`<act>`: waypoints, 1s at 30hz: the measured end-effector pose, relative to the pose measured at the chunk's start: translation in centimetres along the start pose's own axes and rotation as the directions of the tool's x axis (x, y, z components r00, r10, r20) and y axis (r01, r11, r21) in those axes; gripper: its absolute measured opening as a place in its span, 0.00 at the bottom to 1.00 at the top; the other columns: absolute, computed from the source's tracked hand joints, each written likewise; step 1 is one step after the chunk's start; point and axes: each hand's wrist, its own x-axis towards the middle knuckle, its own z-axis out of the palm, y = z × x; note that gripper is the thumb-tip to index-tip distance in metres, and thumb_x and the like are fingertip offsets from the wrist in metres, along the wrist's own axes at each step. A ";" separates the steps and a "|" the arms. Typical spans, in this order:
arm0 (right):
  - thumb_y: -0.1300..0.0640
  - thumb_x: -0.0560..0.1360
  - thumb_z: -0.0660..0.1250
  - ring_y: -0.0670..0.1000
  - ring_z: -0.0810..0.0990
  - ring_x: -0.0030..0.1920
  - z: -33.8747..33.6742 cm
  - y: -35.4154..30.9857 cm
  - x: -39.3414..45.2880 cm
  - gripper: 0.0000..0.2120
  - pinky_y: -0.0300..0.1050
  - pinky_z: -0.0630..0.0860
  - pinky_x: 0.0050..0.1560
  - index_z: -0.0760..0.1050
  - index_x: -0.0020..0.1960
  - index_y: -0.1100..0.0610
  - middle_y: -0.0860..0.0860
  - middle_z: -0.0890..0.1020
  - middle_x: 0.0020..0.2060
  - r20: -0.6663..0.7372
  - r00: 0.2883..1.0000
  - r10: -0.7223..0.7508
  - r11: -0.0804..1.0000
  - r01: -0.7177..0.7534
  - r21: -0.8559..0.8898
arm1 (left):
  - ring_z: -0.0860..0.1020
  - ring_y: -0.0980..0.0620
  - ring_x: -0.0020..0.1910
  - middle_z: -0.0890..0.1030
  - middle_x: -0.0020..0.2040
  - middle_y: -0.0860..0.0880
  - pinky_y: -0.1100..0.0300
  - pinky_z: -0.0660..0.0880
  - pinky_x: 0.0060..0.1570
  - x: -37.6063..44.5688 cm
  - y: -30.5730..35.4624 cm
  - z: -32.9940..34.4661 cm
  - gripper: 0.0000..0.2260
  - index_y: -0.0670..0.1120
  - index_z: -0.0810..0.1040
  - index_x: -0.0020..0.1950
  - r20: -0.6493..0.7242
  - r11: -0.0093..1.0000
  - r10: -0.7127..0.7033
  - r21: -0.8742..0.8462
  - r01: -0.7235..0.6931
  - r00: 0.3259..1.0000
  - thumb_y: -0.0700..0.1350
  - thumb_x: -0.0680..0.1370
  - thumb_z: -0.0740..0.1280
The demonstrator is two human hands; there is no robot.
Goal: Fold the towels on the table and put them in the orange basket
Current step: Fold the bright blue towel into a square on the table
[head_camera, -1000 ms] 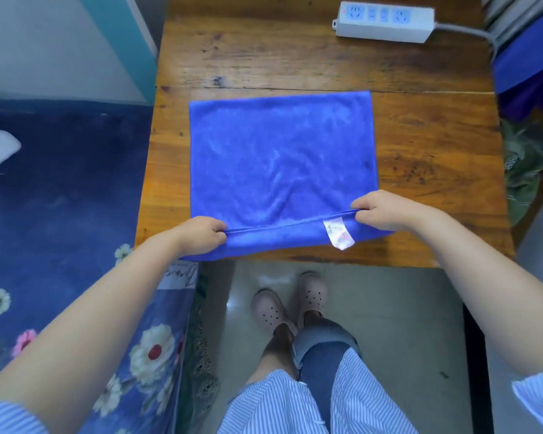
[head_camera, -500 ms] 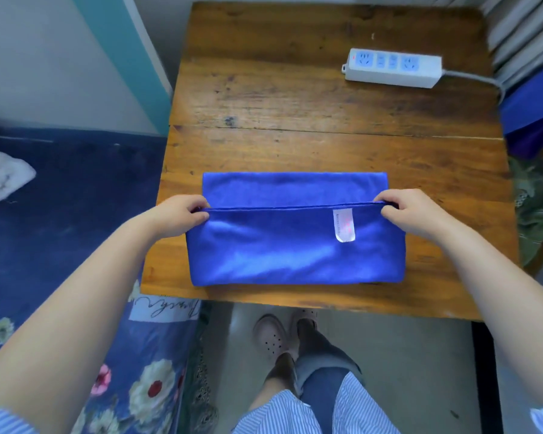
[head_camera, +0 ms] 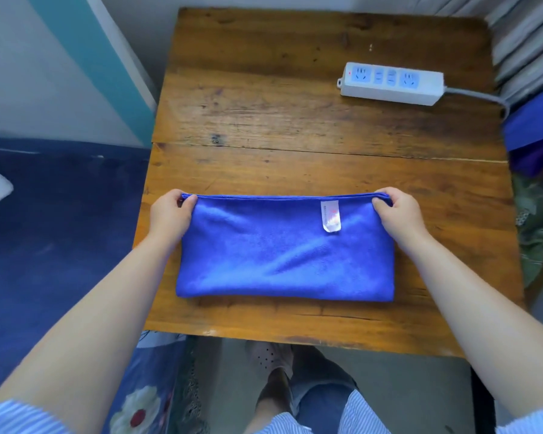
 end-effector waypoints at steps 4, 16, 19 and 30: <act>0.64 0.76 0.58 0.52 0.71 0.41 1.0 0.4 0.8 0.08 0.41 0.60 0.32 0.75 0.47 0.61 0.54 0.75 0.39 -0.068 0.997 0.031 0.996 -0.036 -0.081 | 0.69 0.46 0.40 0.72 0.37 0.44 0.60 0.55 0.34 1.0 0.1 1.1 0.09 0.41 0.73 0.42 -0.051 0.995 0.013 0.095 -0.009 0.999 0.45 0.78 0.60; 0.73 0.64 0.63 0.63 0.81 0.51 3.5 -1.4 -1.0 0.12 0.60 0.73 0.55 0.80 0.45 0.67 0.62 0.83 0.45 -0.201 0.756 -0.623 0.740 0.485 -0.466 | 0.71 0.38 0.60 0.74 0.59 0.36 0.49 0.67 0.59 -2.2 2.3 2.8 0.14 0.36 0.73 0.59 -0.134 0.903 0.333 0.330 -0.275 0.934 0.38 0.75 0.64; 0.76 0.58 0.63 0.63 0.83 0.43 5.6 -2.9 -1.3 0.11 0.66 0.75 0.48 0.80 0.37 0.68 0.60 0.84 0.37 0.003 0.678 -0.735 0.616 0.669 -0.417 | 0.77 0.34 0.53 0.79 0.52 0.32 0.44 0.74 0.53 -5.2 2.8 4.9 0.11 0.31 0.78 0.51 0.023 0.787 0.557 0.305 -0.536 0.830 0.35 0.71 0.66; 0.54 0.78 0.56 0.56 0.54 0.74 9.5 0.1 -1.4 0.24 0.52 0.45 0.73 0.57 0.72 0.60 0.55 0.56 0.74 0.419 0.796 -0.436 0.570 0.605 -0.557 | 0.44 0.51 0.76 0.47 0.77 0.51 0.53 0.39 0.71 -4.3 0.6 9.0 0.28 0.49 0.49 0.76 0.317 0.673 0.385 0.546 -0.499 0.867 0.58 0.79 0.52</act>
